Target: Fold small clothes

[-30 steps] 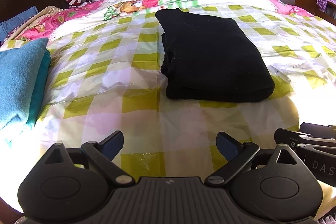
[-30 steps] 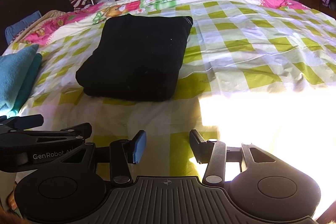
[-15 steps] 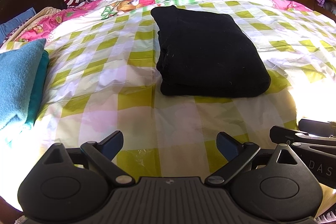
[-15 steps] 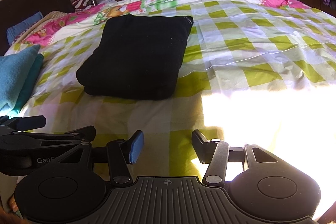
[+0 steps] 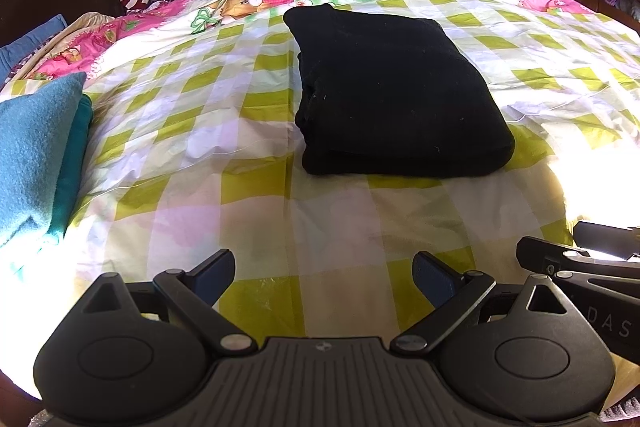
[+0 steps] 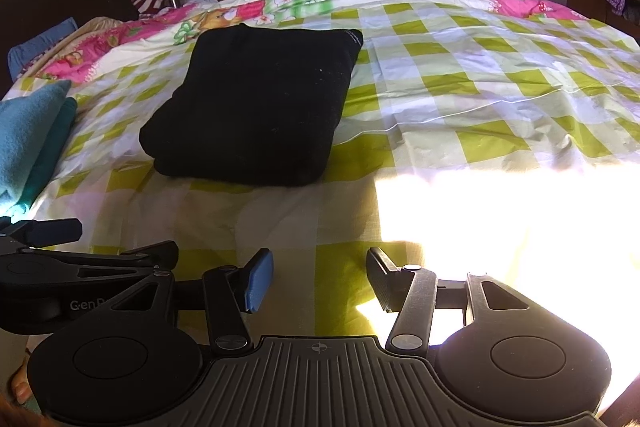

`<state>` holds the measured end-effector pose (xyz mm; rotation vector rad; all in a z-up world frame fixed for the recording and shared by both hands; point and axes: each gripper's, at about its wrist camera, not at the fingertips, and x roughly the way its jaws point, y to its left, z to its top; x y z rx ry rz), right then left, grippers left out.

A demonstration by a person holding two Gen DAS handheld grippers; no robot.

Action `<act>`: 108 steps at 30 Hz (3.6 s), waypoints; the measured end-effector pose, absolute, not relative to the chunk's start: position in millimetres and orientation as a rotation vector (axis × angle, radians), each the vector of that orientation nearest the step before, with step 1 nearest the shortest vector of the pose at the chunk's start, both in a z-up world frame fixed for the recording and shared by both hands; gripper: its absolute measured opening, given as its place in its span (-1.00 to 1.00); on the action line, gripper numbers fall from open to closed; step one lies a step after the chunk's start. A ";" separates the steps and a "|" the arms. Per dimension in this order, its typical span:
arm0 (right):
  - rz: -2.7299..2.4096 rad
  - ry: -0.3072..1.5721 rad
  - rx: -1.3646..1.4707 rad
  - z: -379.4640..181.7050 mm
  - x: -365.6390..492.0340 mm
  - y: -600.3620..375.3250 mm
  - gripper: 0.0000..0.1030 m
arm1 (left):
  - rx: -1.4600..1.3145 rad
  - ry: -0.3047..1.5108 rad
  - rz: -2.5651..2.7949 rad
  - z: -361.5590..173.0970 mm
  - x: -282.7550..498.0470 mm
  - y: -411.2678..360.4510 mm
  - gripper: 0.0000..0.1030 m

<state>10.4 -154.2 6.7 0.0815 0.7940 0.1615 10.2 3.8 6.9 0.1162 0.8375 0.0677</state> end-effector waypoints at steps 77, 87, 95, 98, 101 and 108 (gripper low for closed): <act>0.136 0.790 0.050 6.7 3.0 -151.3 0.00 | 0.109 0.826 0.068 7.3 2.1 5.2 1.00; 0.136 0.791 0.050 6.4 2.3 -151.1 0.00 | 0.110 0.826 0.069 7.4 2.0 5.0 1.00; 0.136 0.791 0.049 6.3 2.2 -151.0 0.00 | 0.112 0.825 0.070 8.4 1.6 6.2 1.00; 0.136 0.791 0.049 6.2 2.2 -150.9 0.00 | 0.112 0.824 0.070 8.3 1.6 6.2 1.00; 0.136 0.791 0.049 6.2 2.5 -151.1 0.00 | 0.113 0.824 0.071 8.5 1.5 6.5 1.00; 0.139 0.797 0.039 4.8 1.1 -148.7 0.01 | 0.114 0.826 0.072 8.3 1.1 7.1 1.00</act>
